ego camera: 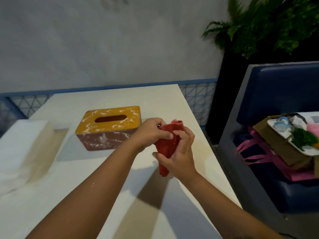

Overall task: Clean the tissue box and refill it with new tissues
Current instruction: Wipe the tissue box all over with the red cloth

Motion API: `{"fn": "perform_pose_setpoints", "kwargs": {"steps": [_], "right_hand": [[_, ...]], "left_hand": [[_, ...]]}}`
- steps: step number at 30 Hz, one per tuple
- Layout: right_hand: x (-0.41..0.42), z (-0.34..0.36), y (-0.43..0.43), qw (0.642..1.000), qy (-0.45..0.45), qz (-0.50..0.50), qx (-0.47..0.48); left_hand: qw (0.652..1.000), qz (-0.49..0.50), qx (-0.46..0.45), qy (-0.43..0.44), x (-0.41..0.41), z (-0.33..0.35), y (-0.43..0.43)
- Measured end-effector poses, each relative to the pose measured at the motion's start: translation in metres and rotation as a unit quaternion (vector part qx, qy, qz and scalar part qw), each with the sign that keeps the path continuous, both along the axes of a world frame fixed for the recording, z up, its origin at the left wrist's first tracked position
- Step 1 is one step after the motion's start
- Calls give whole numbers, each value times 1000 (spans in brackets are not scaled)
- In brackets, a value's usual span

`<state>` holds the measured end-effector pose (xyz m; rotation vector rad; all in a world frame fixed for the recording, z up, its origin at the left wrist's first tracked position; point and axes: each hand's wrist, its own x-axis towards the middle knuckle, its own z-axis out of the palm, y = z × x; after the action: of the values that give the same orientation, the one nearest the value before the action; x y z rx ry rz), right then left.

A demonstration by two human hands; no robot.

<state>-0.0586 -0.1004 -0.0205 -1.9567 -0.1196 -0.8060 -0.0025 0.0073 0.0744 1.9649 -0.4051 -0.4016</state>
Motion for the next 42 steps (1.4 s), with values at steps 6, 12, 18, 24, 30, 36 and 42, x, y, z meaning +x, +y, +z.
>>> {"fn": "perform_pose_setpoints", "kwargs": {"steps": [6,12,18,24,30,36,42], "right_hand": [[16,20,35,994,13,43,95],[41,38,59,901,193,26,387],[65,64,74,919,209,-36,332],[91,80,100,951,233,-162,-125],[100,81,121,878,279,-175,-347],[108,80,130,855,314,-205,-357],[97,77,147,830,298,-168,-440]], "left_hand": [[997,64,-31,4,0,18,40],[957,108,149,-226,31,10,133],[882,34,326,-340,76,-13,205],[860,-65,348,-368,107,-30,223],[860,-71,305,-403,117,-38,224],[847,-51,294,-440,119,-43,223],[849,-51,284,-443,122,-45,224]]}}
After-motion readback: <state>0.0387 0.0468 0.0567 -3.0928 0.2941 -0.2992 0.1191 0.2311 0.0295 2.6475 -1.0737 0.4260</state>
